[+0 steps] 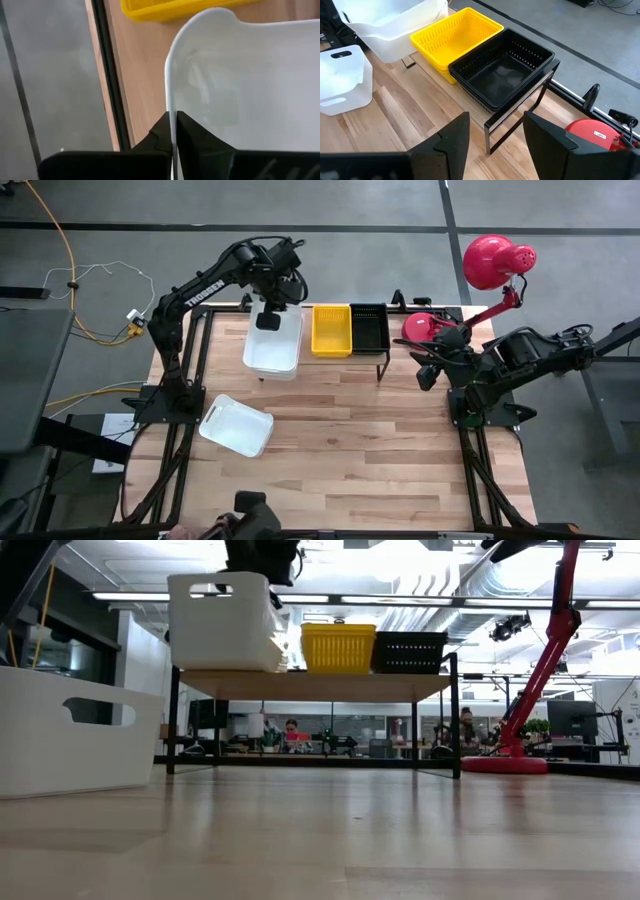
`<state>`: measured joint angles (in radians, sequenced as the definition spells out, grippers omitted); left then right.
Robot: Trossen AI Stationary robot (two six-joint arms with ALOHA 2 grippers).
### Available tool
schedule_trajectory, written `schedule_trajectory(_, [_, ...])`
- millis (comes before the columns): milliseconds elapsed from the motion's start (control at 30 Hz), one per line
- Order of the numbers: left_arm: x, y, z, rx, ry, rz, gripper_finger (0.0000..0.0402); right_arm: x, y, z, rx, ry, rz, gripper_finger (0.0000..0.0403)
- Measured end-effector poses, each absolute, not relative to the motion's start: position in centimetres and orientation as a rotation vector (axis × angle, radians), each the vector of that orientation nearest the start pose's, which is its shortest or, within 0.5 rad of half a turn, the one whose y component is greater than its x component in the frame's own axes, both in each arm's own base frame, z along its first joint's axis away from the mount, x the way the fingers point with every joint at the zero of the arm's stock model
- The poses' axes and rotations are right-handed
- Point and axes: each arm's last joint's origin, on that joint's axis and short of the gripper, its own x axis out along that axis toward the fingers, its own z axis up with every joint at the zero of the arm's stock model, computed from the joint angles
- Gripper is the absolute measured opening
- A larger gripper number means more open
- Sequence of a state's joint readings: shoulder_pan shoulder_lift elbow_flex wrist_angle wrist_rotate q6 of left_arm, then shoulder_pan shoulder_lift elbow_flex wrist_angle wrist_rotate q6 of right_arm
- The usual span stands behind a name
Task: Stack baskets on shelf by color
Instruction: Stack the top white bin into the white bin on the shelf, then stack the white bin into the white bin on the shelf
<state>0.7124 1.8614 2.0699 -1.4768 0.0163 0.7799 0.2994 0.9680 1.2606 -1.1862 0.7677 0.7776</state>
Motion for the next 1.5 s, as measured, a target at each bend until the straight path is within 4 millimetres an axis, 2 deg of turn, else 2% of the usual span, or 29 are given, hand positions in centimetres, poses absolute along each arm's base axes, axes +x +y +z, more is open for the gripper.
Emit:
schedule_trajectory(233, [27.2,23.7,37.2,0.181,1.301,0.247,0.0016,14.3,2.3,38.0,0.274,0.548,-0.696,0.0172])
schedule_trajectory(633, [27.1,24.1,37.6,0.214,1.330,0.371,0.0130,14.3,2.3,38.0,0.292,0.541,-0.702,0.0172])
schedule_trajectory(833, [26.5,24.0,41.1,0.233,1.221,0.479,0.0155,14.3,2.3,38.0,0.287,0.533,-0.712,0.0172])
schedule_trajectory(967, [25.6,23.5,44.3,0.096,1.035,0.612,0.0155,14.3,2.2,38.0,0.289,0.526,-0.720,0.0172])
schedule_trajectory(1067, [24.7,22.6,46.3,-0.039,0.892,0.644,0.0150,14.3,2.2,38.0,0.301,0.521,-0.725,0.0172])
schedule_trajectory(1233, [23.0,20.0,49.0,-0.205,0.653,0.532,0.0141,14.3,2.2,38.0,0.307,0.516,-0.730,0.0172])
schedule_trajectory(1367, [22.6,17.0,50.4,-0.221,0.518,0.438,0.0135,14.3,2.3,38.0,0.321,0.532,-0.709,0.0172])
schedule_trajectory(1500, [21.9,12.7,51.0,-0.160,0.366,0.338,0.0131,14.3,2.3,38.0,0.324,0.538,-0.701,0.0172])
